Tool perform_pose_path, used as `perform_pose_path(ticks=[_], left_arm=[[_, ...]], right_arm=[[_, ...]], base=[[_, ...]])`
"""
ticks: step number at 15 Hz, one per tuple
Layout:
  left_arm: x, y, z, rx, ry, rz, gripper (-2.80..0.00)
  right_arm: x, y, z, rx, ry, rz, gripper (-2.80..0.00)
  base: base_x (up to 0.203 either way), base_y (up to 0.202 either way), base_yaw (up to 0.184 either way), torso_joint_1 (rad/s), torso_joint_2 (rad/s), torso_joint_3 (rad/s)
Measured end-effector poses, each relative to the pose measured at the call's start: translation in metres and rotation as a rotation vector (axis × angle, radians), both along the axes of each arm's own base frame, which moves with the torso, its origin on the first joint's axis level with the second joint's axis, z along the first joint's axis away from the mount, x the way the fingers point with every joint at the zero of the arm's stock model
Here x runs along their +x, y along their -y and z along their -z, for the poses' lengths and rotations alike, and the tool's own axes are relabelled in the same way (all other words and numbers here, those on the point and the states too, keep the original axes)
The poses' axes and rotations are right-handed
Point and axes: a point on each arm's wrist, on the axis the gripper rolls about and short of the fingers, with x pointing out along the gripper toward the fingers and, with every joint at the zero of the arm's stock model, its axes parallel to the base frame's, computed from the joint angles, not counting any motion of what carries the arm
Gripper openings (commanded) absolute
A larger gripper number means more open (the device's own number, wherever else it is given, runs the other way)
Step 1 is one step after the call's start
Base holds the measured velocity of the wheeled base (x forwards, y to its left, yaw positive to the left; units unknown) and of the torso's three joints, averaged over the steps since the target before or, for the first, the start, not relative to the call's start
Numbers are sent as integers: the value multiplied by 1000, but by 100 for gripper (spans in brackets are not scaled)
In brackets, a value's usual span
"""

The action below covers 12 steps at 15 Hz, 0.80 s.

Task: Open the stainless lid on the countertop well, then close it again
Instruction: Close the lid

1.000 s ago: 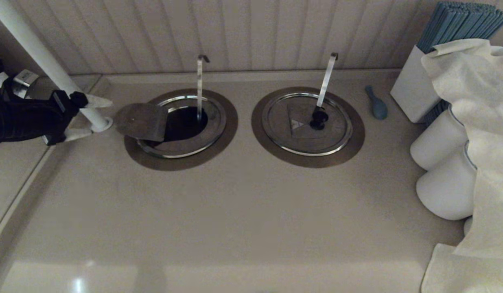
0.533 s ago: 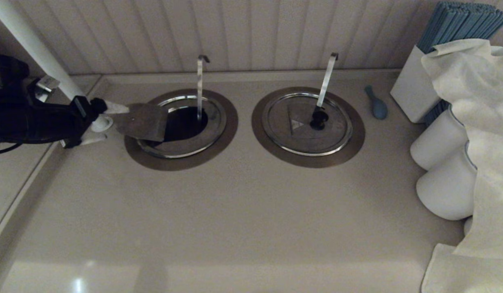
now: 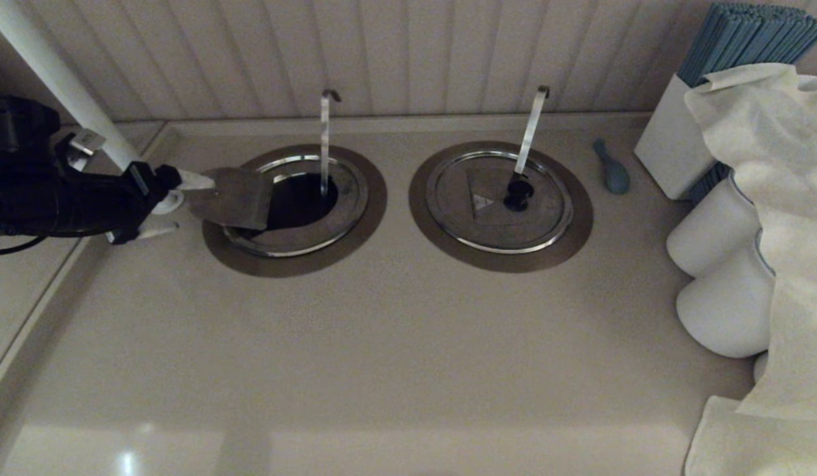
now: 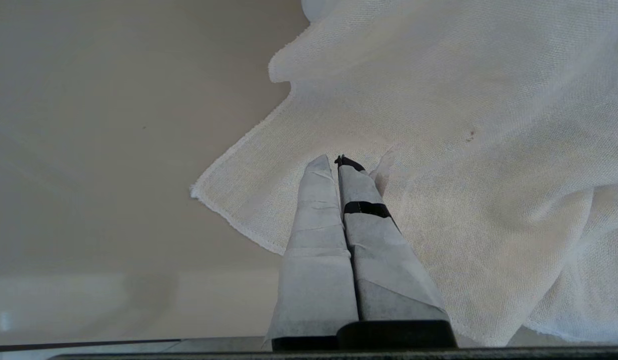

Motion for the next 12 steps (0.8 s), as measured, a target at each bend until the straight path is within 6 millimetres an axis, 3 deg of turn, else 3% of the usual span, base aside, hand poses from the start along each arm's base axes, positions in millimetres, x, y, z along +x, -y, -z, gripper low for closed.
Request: perform_pose_path(ticks=[12], left_arm=[[3, 0, 3, 0, -7, 0, 0]], right_arm=[[0, 0, 0, 0, 0, 0, -280]], base=[[0, 0, 0, 0, 0, 0]])
